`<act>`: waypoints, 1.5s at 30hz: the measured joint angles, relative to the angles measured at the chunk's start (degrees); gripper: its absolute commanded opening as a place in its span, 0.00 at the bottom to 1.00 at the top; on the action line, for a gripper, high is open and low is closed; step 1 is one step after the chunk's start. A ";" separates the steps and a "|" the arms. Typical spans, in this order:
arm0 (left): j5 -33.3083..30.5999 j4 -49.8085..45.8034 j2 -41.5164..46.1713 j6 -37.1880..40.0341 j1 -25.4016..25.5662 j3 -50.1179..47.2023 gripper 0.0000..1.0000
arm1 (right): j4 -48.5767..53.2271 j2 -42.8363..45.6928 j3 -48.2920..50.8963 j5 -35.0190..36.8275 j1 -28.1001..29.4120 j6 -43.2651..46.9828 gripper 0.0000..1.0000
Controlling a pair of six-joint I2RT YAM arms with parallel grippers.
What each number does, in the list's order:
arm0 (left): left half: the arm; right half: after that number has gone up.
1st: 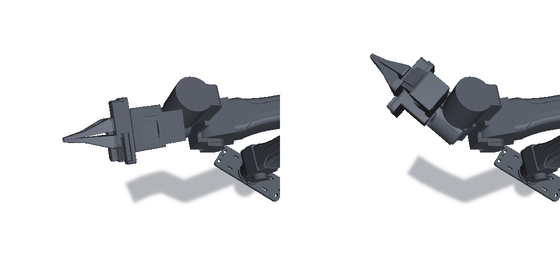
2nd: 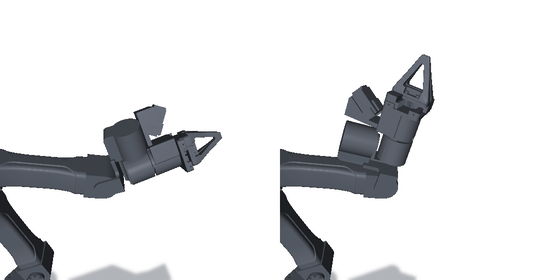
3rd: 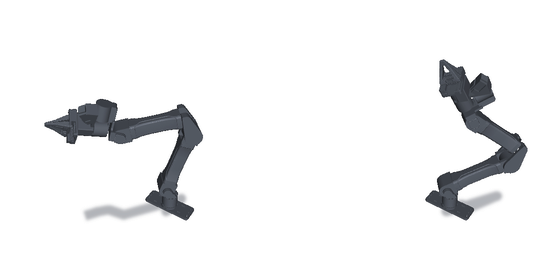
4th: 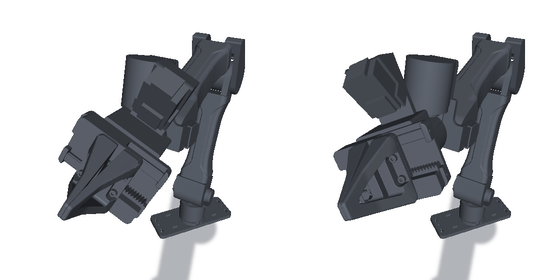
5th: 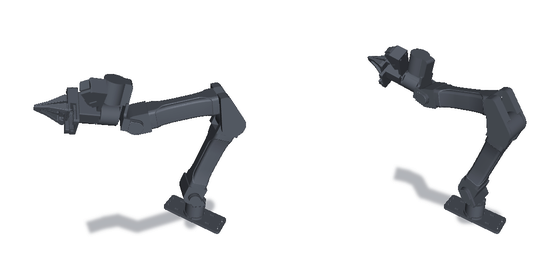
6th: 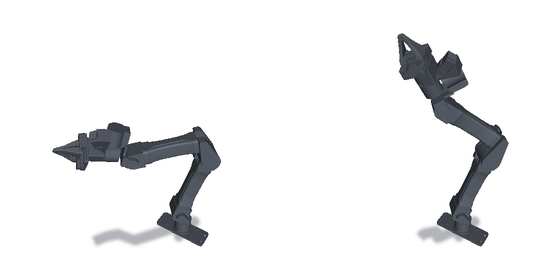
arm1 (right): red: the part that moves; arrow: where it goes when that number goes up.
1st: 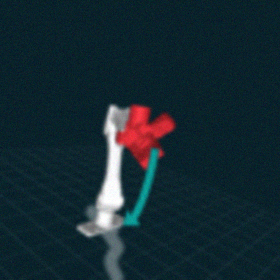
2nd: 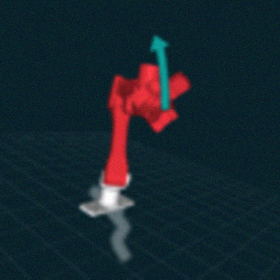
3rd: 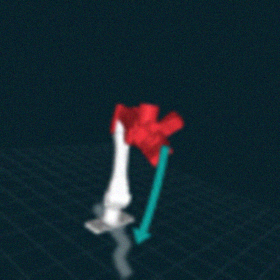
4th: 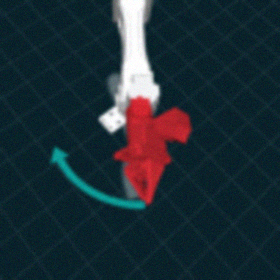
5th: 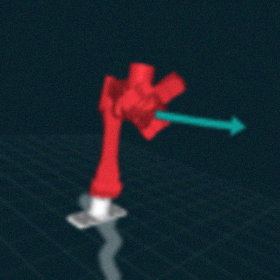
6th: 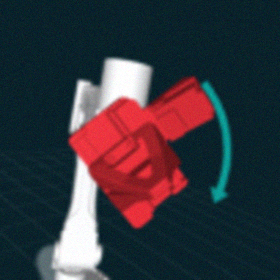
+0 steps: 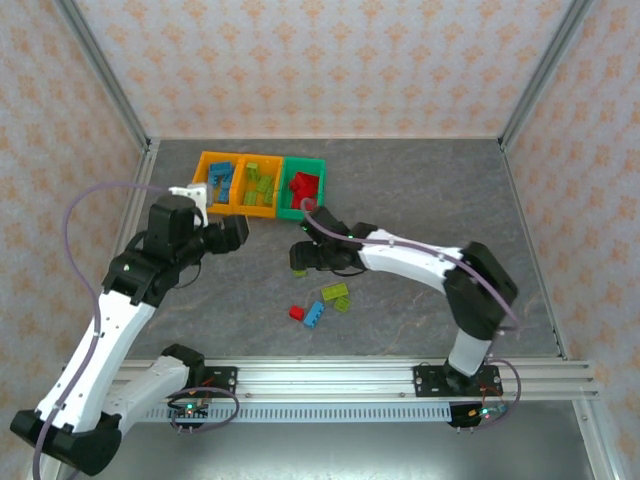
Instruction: Sort the legos into containers by color
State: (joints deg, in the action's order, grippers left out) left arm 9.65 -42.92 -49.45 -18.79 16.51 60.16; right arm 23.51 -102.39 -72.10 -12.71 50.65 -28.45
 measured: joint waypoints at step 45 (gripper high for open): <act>-3.72 -4.81 2.67 9.90 0.00 -6.34 0.92 | -1.57 -52.02 -79.23 6.19 -6.93 16.79 0.64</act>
State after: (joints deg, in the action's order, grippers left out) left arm 5.93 -47.72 -46.78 -8.88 16.51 53.82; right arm 21.93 -154.41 -151.33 -6.52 43.72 -11.66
